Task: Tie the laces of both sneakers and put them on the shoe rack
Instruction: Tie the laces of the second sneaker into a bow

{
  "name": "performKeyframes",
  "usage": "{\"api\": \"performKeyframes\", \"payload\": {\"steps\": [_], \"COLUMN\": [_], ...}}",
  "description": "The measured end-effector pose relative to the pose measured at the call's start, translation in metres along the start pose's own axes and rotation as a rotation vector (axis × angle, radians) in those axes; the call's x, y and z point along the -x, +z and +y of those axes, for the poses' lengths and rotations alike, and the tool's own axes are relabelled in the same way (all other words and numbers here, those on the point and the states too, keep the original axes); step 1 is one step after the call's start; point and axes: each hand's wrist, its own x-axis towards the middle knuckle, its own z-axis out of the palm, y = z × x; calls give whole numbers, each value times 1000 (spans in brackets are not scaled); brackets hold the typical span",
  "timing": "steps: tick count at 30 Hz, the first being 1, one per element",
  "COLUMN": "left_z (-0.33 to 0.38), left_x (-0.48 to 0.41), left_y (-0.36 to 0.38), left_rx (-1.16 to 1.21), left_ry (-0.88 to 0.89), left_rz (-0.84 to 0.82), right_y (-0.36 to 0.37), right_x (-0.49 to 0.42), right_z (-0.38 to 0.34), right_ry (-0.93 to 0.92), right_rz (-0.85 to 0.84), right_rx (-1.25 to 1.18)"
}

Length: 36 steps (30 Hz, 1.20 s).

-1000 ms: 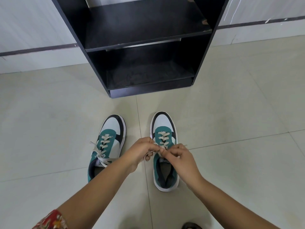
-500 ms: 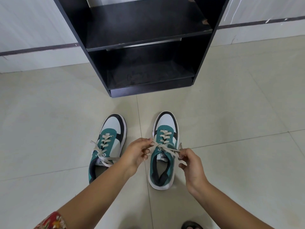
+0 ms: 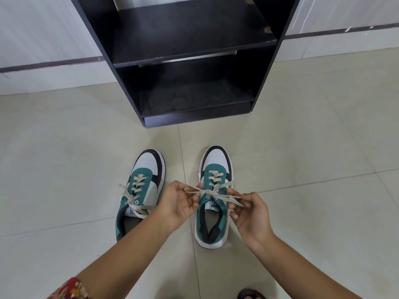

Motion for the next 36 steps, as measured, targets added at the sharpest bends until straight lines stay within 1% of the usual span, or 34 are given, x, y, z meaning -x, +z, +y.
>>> {"api": "performKeyframes", "payload": {"steps": [2, 4, 6, 9, 10, 13, 16, 22, 28, 30, 31, 33, 34, 36], "left_z": [2, 3, 2, 3, 4, 5, 5, 4, 2, -2, -5, -12, -15, -21], "left_x": [-1, -2, -4, -8, -10, -12, -13, -16, -11, -7, -5, -1, 1, 5], "left_y": [-4, -3, -1, -3, -4, -5, -4, -5, -2, -4, -6, -8, -8, -8], "left_rx": [76, 42, -84, -406, -480, -581, -645, -639, -586, -627, -637, -585, -546, -466], "left_ry": [-3, 4, 32, 151, 183, 231, 272, 284, 281, 304, 319, 328, 320, 297], "left_rz": [-11, 1, 52, 141, 157, 197, 230, 283, 294, 305, 315, 314, 306, 293], "right_y": [-3, -4, -3, -2, -2, -3, -9, -16, -20, -21, -21, -19, -18, -20], "right_x": [-4, -7, -11, -16, -18, -21, -24, -27, -25, -23, -22, -20, -19, -18], "right_z": [1, 1, -1, -8, -11, -16, -17, -15, -13, -12, -13, -14, -14, -11], "right_ry": [24, 40, 34, 0, -20, -55, -49, -64, -55, -57, -63, -89, -102, -117], "right_rz": [12, 37, 68, 118, 136, 180, 216, 246, 231, 184, 152, 90, 59, 13], "right_rx": [-75, -88, -52, 32, 65, 147, 172, 230, 240, 345, 443, 650, 704, 723]}}
